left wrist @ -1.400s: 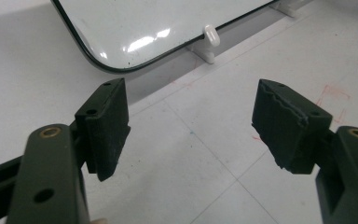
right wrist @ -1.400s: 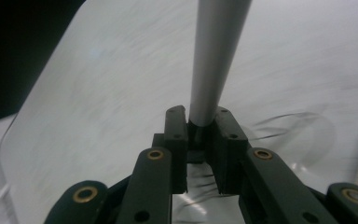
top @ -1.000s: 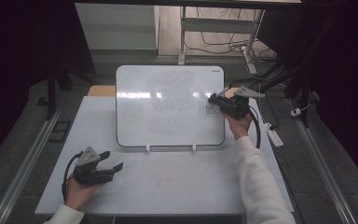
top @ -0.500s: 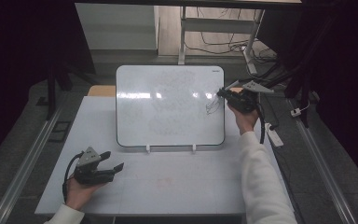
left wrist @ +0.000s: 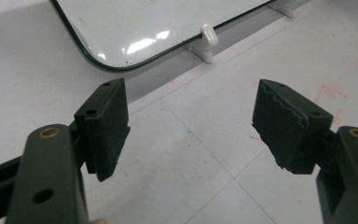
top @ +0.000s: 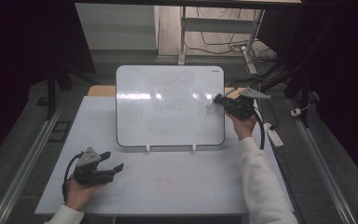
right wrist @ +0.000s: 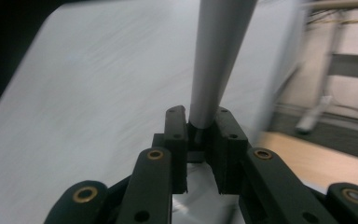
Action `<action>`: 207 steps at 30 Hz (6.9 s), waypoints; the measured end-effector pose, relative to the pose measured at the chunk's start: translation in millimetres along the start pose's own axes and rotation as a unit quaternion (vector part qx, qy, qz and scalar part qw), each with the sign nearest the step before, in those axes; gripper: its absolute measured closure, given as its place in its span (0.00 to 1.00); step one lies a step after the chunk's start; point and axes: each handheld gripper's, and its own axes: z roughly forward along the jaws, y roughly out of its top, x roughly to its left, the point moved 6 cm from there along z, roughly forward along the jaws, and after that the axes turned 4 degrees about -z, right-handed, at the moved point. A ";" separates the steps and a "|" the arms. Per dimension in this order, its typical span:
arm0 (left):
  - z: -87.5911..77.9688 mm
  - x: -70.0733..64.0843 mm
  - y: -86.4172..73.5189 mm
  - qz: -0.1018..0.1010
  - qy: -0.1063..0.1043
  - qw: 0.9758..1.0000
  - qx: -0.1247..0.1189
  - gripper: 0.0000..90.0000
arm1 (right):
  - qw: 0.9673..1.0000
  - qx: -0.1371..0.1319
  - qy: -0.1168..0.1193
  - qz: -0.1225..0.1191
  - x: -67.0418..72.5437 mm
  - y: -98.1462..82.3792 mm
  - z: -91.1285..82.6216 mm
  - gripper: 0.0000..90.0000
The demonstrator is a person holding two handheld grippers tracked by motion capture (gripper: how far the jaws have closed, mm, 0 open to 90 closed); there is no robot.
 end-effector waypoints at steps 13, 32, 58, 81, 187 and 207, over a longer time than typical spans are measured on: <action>0.5 -0.8 -0.1 0.000 -0.003 1.000 0.001 0.31 | 1.000 0.008 0.017 -0.015 23.4 -7.8 9.2 0.87; 0.5 1.2 -0.3 -0.004 -0.001 1.000 0.000 0.31 | 0.998 0.032 0.033 -0.044 36.0 -19.6 6.3 0.87; 0.8 -2.0 -0.2 0.000 -0.003 1.000 0.000 0.31 | 0.999 0.001 -0.044 -0.009 -10.0 -1.9 -14.9 0.87; -0.5 -2.3 0.3 -0.002 -0.004 1.000 -0.003 0.31 | 1.000 -0.005 -0.023 0.017 -2.4 -15.3 -19.8 0.87; 74.5 -131.2 140.2 0.104 -0.177 0.978 -0.039 0.31 | 0.953 0.171 0.244 -0.045 181.6 -71.2 -33.5 0.86; 94.5 -151.6 139.0 0.138 -0.247 0.959 -0.018 0.80 | 0.933 0.208 0.287 -0.057 194.5 -80.1 -28.6 0.86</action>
